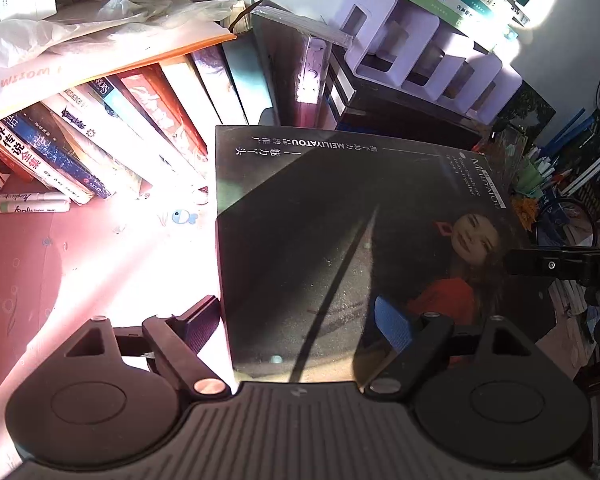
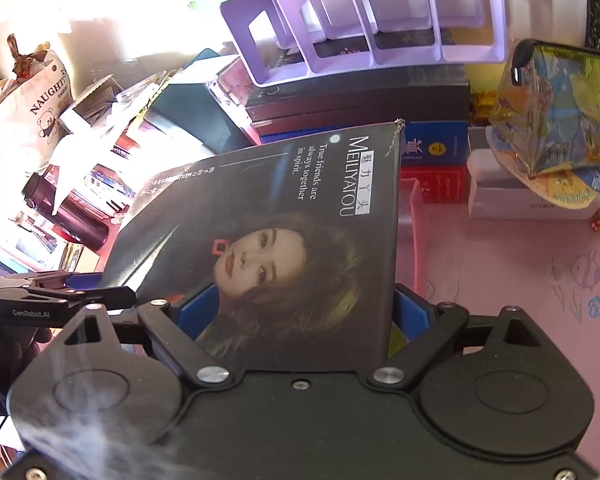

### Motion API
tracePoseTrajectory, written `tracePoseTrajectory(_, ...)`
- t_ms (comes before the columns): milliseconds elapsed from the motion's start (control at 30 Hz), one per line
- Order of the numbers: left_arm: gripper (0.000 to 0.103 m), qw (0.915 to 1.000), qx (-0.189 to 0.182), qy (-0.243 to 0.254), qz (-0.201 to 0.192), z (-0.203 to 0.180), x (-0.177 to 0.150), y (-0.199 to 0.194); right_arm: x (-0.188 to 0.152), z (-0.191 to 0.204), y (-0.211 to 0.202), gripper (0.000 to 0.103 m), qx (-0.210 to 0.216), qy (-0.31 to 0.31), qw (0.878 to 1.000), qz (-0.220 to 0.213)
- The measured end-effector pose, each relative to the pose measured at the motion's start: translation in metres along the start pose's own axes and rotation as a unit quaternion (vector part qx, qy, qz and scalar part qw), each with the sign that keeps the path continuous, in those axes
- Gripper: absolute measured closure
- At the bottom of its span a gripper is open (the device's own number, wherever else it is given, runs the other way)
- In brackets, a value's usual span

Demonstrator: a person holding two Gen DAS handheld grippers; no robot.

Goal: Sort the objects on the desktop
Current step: 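Lift the black album with both grippers and carry it over the box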

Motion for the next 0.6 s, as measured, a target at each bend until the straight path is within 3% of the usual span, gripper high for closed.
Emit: tracePoseTrajectory(600, 0.018, 0.9998, 0.014, -0.010, 0.013, 0.000, -0.010, 0.016, -0.012, -0.015, 0.016, 0.010, -0.020, -0.006, 0.999, 0.025)
Point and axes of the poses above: each gripper's, at about its wrist camera, not at the fingertips, and y roughly the way its jaws point, z to its left, x to its top, the point moved 4 cm from there along y, roughly the way its jaws point, and after that the axes turned 13 degrees about -z, right-handed, at the moved point
